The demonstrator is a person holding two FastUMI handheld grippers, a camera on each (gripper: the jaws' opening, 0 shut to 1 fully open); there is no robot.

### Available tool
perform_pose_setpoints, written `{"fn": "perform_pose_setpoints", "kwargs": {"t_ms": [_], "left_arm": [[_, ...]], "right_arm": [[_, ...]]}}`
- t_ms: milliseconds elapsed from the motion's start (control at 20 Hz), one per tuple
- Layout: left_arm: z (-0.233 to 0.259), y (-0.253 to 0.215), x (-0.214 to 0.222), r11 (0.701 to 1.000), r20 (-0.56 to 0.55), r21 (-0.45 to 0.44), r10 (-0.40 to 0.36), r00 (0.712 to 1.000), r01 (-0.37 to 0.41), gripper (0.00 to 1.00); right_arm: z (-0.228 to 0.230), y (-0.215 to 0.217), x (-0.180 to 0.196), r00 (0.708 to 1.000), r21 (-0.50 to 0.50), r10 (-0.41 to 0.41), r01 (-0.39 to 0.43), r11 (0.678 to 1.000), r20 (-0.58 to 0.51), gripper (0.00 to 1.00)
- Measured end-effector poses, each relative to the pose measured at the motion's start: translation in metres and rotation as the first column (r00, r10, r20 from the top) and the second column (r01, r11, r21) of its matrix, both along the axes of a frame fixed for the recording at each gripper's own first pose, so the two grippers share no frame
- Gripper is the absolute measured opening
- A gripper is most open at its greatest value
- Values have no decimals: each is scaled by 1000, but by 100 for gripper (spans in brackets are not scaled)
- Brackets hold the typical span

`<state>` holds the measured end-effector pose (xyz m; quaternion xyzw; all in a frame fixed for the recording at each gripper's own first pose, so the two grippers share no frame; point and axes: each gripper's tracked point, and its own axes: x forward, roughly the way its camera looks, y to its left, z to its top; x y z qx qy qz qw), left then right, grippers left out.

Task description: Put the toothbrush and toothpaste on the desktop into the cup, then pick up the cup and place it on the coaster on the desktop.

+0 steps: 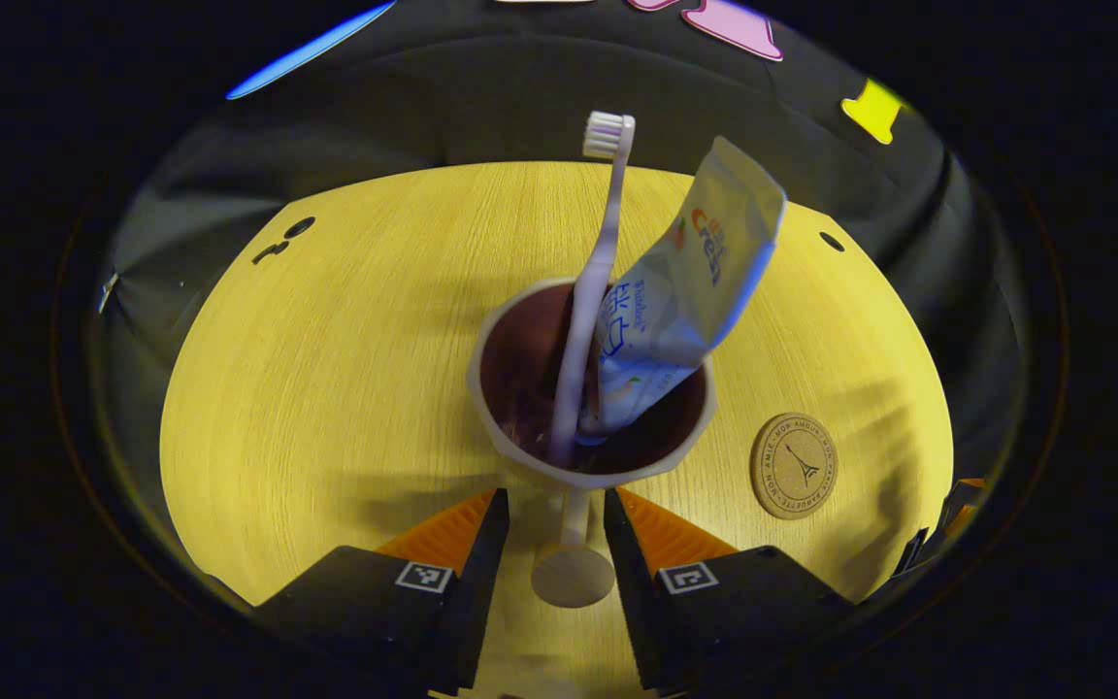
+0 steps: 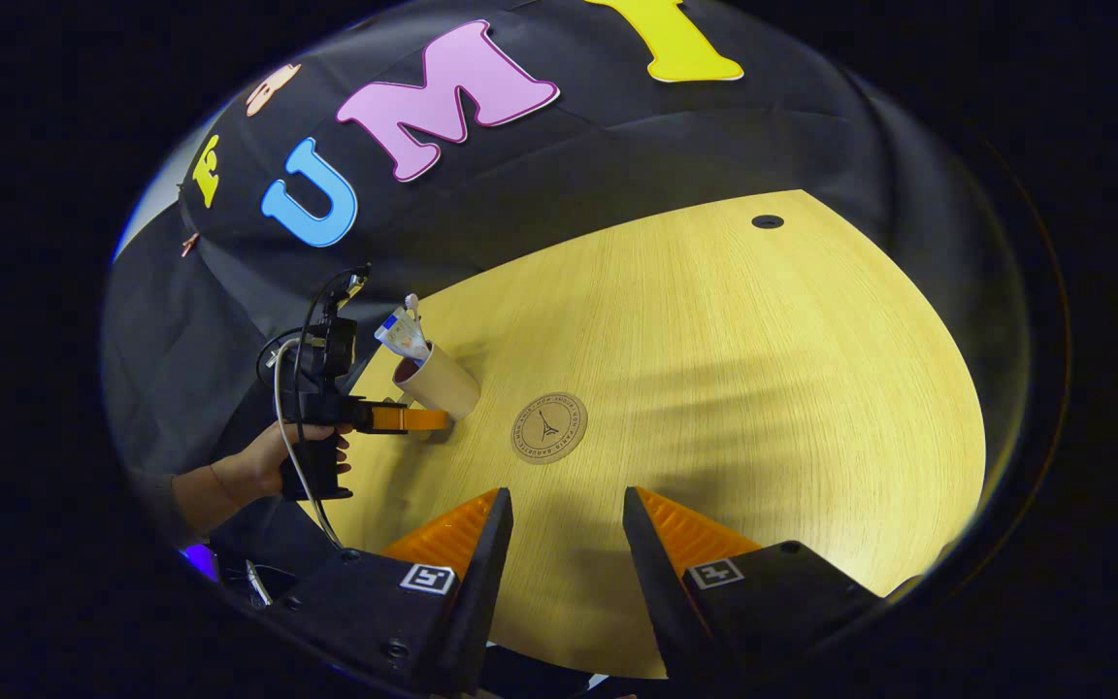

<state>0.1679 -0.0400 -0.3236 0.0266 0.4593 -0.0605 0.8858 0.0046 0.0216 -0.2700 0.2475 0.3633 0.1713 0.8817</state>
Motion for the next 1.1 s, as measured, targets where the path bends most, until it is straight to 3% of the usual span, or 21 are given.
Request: {"fn": "perform_pose_setpoints", "kwargs": {"t_ms": [50, 100, 150, 200, 250, 300, 350, 450, 500, 600, 1100], "left_arm": [[-2, -1, 1, 1000, -3, -2, -2, 1000, 2, 65], [-4, -3, 0, 1000, -8, -11, -5, 1000, 4, 58], [-7, -4, 0, 1000, -12, -15, 1, 1000, -1, 49], [-10, -6, 0, 1000, -10, -10, 0, 1000, 0, 31], [-8, -6, -1, 1000, -9, -1, -9, 1000, 9, 38], [-7, -5, -2, 1000, -8, 4, -15, 1000, 15, 32], [-7, -4, 0, 1000, -7, 2, -13, 1000, 13, 36], [-5, -3, -1, 1000, -1, 1, -11, 1000, 11, 30], [-5, -5, -1, 1000, 4, 1, -11, 1000, 11, 35], [0, -10, -3, 1000, 21, 0, -16, 1000, 16, 29], [22, -29, -19, 997, 66, 10, -78, 995, 77, 27]], "right_arm": [[0, 1, 0, 1000, 1, 1, -1, 1000, -3, 71], [0, 1, -1, 1000, 2, 1, -1, 1000, -5, 71], [-1, 1, -2, 1000, 2, 0, 0, 1000, -6, 71], [0, 0, -2, 1000, 2, 1, -1, 1000, -6, 71], [-1, 0, -3, 1000, 1, 0, 0, 1000, -6, 71], [-1, 0, -3, 1000, 0, 1, -1, 1000, -5, 71], [-1, -1, -3, 1000, -1, 1, -1, 1000, -6, 71], [-2, -2, -4, 1000, 1, -2, 2, 1000, -8, 71], [-2, -2, -4, 1000, 2, -3, 3, 1000, -8, 71], [-1, -3, -5, 1000, -1, -4, 4, 1000, -5, 71], [4, -8, -8, 1000, 6, -16, 16, 1000, 2, 71]]}}
